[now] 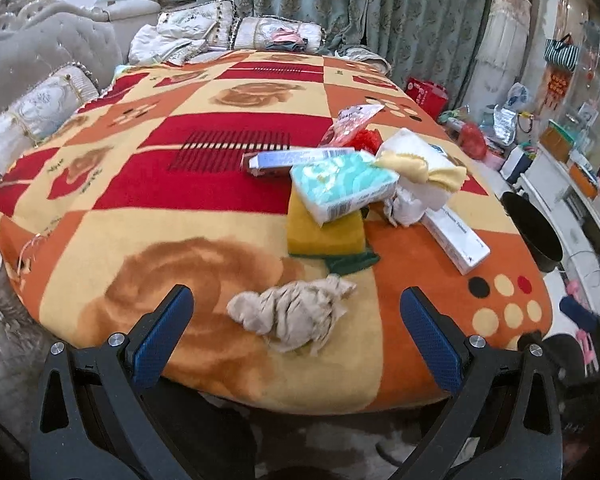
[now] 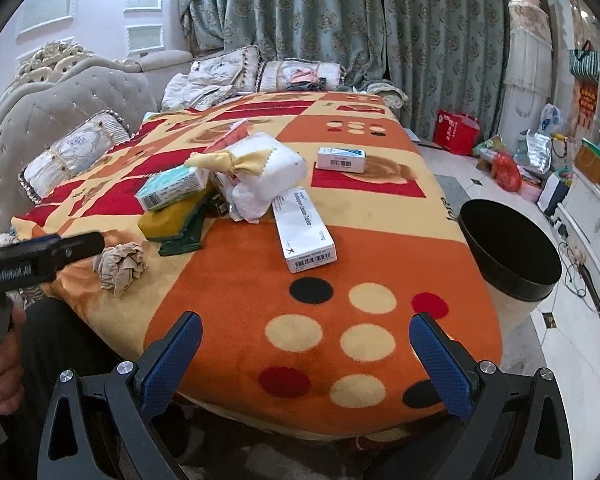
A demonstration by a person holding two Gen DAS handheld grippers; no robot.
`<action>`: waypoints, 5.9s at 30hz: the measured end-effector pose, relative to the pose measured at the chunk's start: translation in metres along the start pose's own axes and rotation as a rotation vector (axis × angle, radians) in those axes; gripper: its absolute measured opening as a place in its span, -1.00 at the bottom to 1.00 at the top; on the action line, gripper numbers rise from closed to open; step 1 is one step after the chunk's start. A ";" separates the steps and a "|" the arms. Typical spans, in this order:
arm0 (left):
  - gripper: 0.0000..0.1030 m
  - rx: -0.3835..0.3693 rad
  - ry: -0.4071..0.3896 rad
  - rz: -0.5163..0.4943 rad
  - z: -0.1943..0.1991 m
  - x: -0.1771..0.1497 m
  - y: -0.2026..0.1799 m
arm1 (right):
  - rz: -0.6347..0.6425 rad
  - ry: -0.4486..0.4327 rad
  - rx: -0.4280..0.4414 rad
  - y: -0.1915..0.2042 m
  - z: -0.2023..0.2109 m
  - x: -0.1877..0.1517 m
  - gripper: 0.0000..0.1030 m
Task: Collect trash
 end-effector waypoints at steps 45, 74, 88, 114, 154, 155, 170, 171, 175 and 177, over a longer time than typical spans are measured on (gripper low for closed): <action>1.00 -0.060 0.057 0.006 -0.023 -0.004 0.014 | 0.006 0.013 -0.016 -0.003 -0.002 -0.006 0.99; -0.43 -0.067 0.011 -0.001 -0.049 -0.016 0.017 | 0.186 -0.180 0.296 0.030 -0.068 0.116 0.40; -0.43 -0.104 0.010 0.020 -0.048 -0.017 0.018 | 0.410 -0.048 0.285 0.045 -0.120 0.118 -0.53; -0.43 -0.230 -0.087 -0.035 -0.007 -0.013 -0.018 | 0.143 -0.128 0.260 -0.015 -0.024 0.117 -0.68; -0.43 -0.431 0.065 -0.318 -0.079 0.045 -0.312 | -0.263 -0.081 0.010 -0.294 -0.080 0.094 -0.68; -0.43 -0.433 0.071 -0.322 -0.082 0.045 -0.318 | -0.266 -0.073 -0.005 -0.297 -0.081 0.093 -0.68; -0.43 -0.442 0.119 -0.409 -0.138 0.056 -0.387 | -0.371 -0.003 -0.085 -0.348 -0.098 0.080 -0.68; -0.42 -0.439 0.121 -0.420 -0.142 0.056 -0.393 | -0.381 0.000 -0.084 -0.349 -0.099 0.080 -0.68; -0.28 -0.411 0.134 -0.455 -0.160 0.057 -0.410 | -0.444 0.032 -0.082 -0.357 -0.107 0.075 -0.68; -0.13 -0.407 0.142 -0.457 -0.166 0.058 -0.413 | -0.468 0.047 -0.080 -0.360 -0.111 0.072 -0.63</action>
Point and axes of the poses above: each gripper's, at about its wrist camera, not at the fingertips, and z roughly against the way its jaws point, y to its left, x to its top, the point moved 5 cm from there along -z, roughly the way its jaws point, and after that the axes turned 3 degrees about z, right-handed, at the moved point
